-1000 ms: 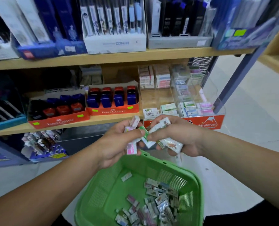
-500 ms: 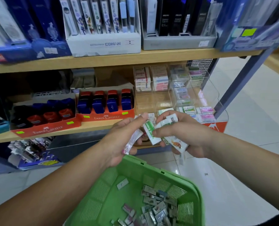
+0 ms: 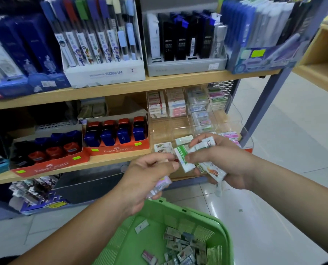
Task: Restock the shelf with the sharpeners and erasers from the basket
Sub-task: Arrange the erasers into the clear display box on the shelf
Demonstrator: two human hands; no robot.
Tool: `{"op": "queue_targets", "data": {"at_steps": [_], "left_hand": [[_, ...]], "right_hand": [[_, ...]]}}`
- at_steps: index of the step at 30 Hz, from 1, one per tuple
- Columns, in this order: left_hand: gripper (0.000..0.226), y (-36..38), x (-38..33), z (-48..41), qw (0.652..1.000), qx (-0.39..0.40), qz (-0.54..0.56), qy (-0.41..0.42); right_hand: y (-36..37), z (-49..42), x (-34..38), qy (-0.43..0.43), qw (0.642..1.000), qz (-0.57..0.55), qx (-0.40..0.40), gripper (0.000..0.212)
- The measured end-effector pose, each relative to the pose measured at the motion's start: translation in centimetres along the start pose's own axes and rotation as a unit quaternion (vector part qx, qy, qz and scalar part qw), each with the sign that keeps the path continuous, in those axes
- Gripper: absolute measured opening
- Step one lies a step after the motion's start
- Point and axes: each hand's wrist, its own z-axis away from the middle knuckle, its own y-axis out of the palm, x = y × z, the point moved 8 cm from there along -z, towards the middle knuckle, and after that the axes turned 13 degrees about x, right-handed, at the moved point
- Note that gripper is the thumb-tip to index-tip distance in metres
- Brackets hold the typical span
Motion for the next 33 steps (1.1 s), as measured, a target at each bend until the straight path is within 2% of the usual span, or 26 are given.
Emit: {"op": "queue_targets", "data": {"at_steps": [3, 6, 11, 13, 17, 20, 25, 27, 30, 33], "left_hand": [[0.036, 2.2, 0.5, 0.1, 1.0, 0.001, -0.018, 0.008], [0.042, 4.3, 0.6, -0.1, 0.999, 0.024, 0.022, 0.027], [0.025, 5.7, -0.5, -1.5, 0.999, 0.005, -0.003, 0.048], [0.023, 5.9, -1.1, -2.1, 0.999, -0.005, -0.019, 0.044], [0.016, 6.6, -3.4, -3.5, 0.994, -0.015, -0.083, 0.073], [0.014, 7.7, -5.7, -4.4, 0.976, -0.018, -0.182, 0.12], [0.024, 10.2, -8.4, -5.7, 0.948, -0.003, -0.273, 0.164], [0.023, 10.5, -9.4, -7.0, 0.941, -0.008, -0.296, 0.165], [0.02, 10.9, -10.3, -9.8, 0.929, -0.001, -0.353, 0.11], [0.017, 12.1, -10.4, -12.7, 0.899, 0.021, -0.433, 0.064]], "right_hand": [[-1.0, 0.8, 0.0, -0.004, 1.0, -0.02, -0.011, 0.032], [-2.1, 1.5, -0.2, -0.004, 0.999, -0.036, -0.016, 0.032], [-3.4, 2.5, -0.1, -0.006, 1.0, -0.008, -0.006, 0.039], [-3.9, 2.9, 0.4, -0.017, 1.0, -0.018, -0.003, 0.035], [-5.6, 3.4, 1.1, -0.027, 0.998, -0.052, -0.021, 0.026], [-7.3, 3.3, 1.0, -0.038, 0.994, -0.094, -0.042, 0.024], [-9.4, 3.1, 0.8, -0.068, 0.983, -0.163, -0.038, 0.035], [-11.7, 4.0, 1.3, -0.094, 0.98, -0.126, -0.122, 0.031], [-16.0, 6.1, 1.3, -0.111, 0.95, -0.058, -0.287, 0.026], [-17.6, 6.4, 0.2, -0.126, 0.935, -0.095, -0.318, 0.022]]}}
